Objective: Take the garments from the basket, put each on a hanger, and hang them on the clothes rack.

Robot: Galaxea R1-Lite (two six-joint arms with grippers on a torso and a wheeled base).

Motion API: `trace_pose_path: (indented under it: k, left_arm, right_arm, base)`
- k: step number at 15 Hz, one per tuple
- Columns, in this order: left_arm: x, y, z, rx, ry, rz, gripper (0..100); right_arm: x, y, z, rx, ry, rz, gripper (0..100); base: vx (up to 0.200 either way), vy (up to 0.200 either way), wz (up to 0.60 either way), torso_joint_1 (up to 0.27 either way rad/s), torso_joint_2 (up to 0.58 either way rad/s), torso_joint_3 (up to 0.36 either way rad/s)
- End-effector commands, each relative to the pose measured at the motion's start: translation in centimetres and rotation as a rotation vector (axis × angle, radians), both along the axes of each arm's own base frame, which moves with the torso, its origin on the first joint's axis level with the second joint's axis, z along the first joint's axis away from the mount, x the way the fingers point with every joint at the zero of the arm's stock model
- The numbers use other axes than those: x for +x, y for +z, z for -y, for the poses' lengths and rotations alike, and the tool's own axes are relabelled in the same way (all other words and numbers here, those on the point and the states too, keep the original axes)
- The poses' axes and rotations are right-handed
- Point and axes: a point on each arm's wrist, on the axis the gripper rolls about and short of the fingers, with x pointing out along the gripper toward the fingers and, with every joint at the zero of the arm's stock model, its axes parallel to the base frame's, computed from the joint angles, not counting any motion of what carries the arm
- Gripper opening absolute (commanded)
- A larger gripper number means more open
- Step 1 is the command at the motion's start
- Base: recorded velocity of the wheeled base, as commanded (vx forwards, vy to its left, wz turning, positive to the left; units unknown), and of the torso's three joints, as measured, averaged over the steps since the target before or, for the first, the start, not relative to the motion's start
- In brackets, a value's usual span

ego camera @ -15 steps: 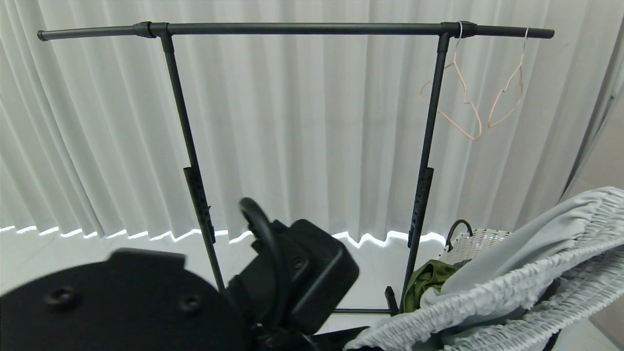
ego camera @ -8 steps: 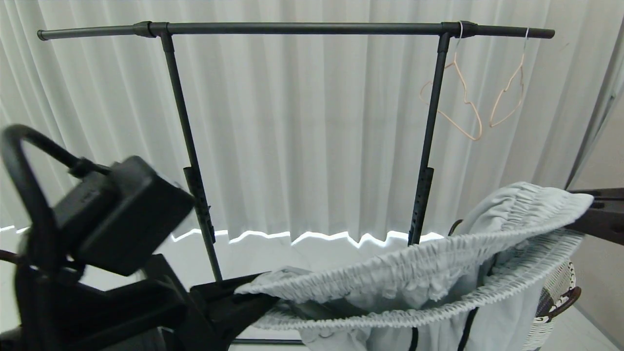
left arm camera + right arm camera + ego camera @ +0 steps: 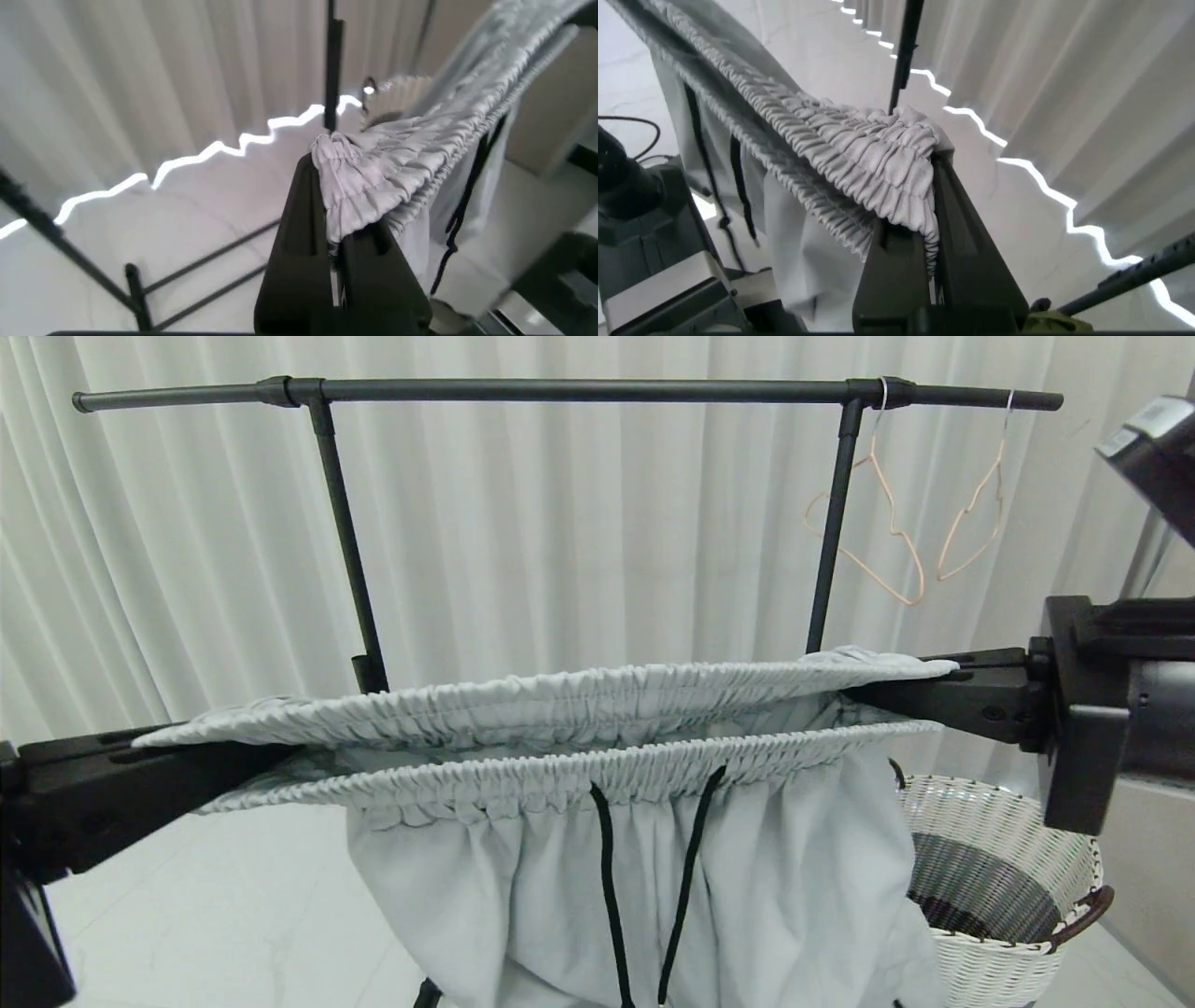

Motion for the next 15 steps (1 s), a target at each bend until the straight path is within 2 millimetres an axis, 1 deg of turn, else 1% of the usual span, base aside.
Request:
trace_pose_path:
  k: [1, 4, 7, 8, 10, 11, 13, 15]
  left_arm:
    - [-0.1, 0.0, -0.8, -0.017, 0.043, 0.012, 0]
    - [0.1, -0.4, -0.6, -0.005, 0.042, 0.009, 0]
    - [0.2, -1.9, -0.8, 0.120, 0.042, 0.040, 0]
    - [-0.1, -2.5, -1.2, 0.173, 0.033, 0.066, 0]
    - [-0.2, -2.9, -1.6, 0.216, 0.046, 0.085, 0]
    - [-0.2, -2.9, -1.8, 0.230, 0.052, 0.096, 0]
    - [0.8, -2.6, -1.5, 0.225, 0.086, 0.074, 0]
    - [1.1, -1.6, -1.0, 0.158, 0.001, 0.072, 0]
  right_arm:
    - [0.8, -0.4, -0.8, -0.019, -0.002, -0.019, 0]
    - [0.7, -0.5, -0.7, -0.022, -0.017, -0.018, 0]
    - [0.7, -0.5, -0.6, -0.026, -0.056, -0.012, 0]
    - [0.7, -0.4, -0.5, -0.026, -0.056, -0.009, 0]
    - [0.7, -0.4, -0.5, -0.026, -0.057, -0.009, 0]
    - [0.6, -0.4, -0.5, -0.025, -0.057, -0.008, 0]
    - [0.4, -0.3, -0.1, -0.021, -0.064, -0.006, 0]
    - [0.2, -0.5, 0.5, -0.024, -0.090, -0.005, 0]
  base:
    - [0.000, 0.000, 0.00, 0.000, 0.00, 0.000]
    - [0.000, 0.000, 0.00, 0.000, 0.00, 0.000]
    - [0.000, 0.000, 0.00, 0.000, 0.00, 0.000]
    - [0.000, 0.000, 0.00, 0.000, 0.00, 0.000]
    - [0.000, 0.000, 0.00, 0.000, 0.00, 0.000]
    - [0.000, 0.000, 0.00, 0.000, 0.00, 0.000]
    - [0.000, 0.000, 0.00, 0.000, 0.00, 0.000]
    - [0.000, 0.000, 0.00, 0.000, 0.00, 0.000]
